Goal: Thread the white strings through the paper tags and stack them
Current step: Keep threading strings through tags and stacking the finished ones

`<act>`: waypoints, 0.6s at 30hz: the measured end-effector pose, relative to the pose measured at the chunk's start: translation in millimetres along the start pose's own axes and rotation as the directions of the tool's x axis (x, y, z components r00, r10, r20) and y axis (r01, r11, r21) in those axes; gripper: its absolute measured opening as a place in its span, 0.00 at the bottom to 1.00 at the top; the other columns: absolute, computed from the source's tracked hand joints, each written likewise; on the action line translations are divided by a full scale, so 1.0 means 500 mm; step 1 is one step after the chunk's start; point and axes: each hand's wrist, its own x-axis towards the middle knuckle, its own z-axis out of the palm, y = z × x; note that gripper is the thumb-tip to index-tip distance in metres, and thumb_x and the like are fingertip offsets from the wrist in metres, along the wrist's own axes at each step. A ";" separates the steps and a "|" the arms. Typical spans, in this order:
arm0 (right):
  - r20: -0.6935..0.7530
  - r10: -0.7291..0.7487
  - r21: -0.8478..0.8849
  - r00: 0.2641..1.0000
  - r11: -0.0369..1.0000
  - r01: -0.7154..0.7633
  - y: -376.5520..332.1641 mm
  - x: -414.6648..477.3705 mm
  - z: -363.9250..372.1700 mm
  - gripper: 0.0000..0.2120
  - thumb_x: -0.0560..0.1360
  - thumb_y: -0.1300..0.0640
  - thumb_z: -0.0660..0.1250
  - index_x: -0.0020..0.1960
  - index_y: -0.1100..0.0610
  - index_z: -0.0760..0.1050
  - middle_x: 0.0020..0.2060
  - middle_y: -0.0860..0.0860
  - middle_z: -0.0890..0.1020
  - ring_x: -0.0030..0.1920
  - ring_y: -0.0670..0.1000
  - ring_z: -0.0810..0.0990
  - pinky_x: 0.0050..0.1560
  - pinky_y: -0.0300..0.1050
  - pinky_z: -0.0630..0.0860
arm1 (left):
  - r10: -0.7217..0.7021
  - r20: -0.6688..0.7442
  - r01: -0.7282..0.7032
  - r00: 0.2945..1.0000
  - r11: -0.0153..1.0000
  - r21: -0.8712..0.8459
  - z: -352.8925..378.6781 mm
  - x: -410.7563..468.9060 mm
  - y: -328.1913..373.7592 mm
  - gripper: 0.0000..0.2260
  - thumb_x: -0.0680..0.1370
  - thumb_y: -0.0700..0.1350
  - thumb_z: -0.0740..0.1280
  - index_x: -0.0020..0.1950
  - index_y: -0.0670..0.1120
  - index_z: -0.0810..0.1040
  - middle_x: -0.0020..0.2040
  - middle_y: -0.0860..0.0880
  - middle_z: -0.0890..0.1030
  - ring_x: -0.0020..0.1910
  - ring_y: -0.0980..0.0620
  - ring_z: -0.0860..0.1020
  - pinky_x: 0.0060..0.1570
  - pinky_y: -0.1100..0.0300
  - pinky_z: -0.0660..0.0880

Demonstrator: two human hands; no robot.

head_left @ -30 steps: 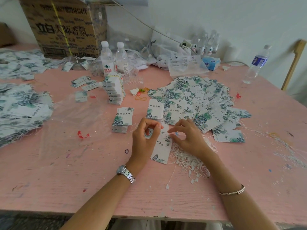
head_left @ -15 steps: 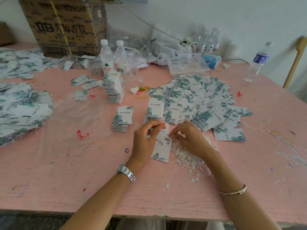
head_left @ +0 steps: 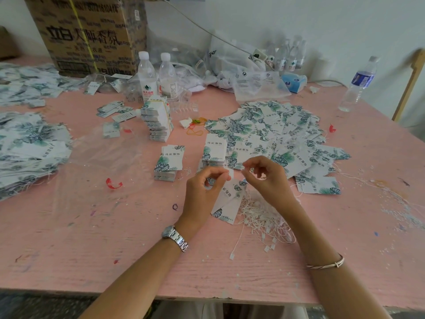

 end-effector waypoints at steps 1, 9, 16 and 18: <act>0.008 0.002 0.053 1.000 0.999 -0.002 -0.001 0.001 -0.002 0.10 0.74 0.65 0.73 0.46 0.51 0.81 0.37 0.42 0.82 0.37 0.45 0.72 0.41 0.41 0.72 | -0.006 0.004 0.006 1.000 1.000 0.001 0.000 0.000 -0.002 0.04 0.78 0.42 0.73 0.49 0.51 0.83 0.45 0.54 0.86 0.46 0.58 0.81 0.47 0.60 0.75; 0.137 -0.095 0.182 0.986 0.981 0.069 -0.007 -0.003 0.000 0.05 0.75 0.63 0.72 0.50 0.61 0.84 0.40 0.48 0.82 0.37 0.47 0.72 0.42 0.38 0.70 | 0.029 0.037 -0.030 0.999 0.999 0.037 0.000 0.001 -0.004 0.02 0.77 0.40 0.73 0.49 0.44 0.84 0.43 0.56 0.84 0.43 0.61 0.79 0.44 0.70 0.71; 0.151 -0.068 0.182 0.986 0.983 0.040 -0.004 -0.004 0.008 0.04 0.75 0.63 0.73 0.50 0.58 0.83 0.37 0.41 0.81 0.37 0.46 0.72 0.42 0.40 0.71 | 0.098 0.054 -0.102 0.994 0.991 0.084 0.002 0.003 -0.003 0.02 0.77 0.40 0.73 0.49 0.42 0.84 0.44 0.53 0.83 0.43 0.62 0.78 0.44 0.74 0.68; 0.143 -0.062 0.183 0.988 0.982 0.035 -0.003 -0.004 0.008 0.04 0.75 0.63 0.73 0.49 0.56 0.83 0.37 0.41 0.81 0.37 0.46 0.73 0.42 0.40 0.71 | 0.094 0.051 -0.098 0.994 0.992 0.082 0.002 0.003 -0.003 0.02 0.77 0.40 0.73 0.49 0.42 0.84 0.44 0.53 0.83 0.43 0.62 0.78 0.44 0.74 0.68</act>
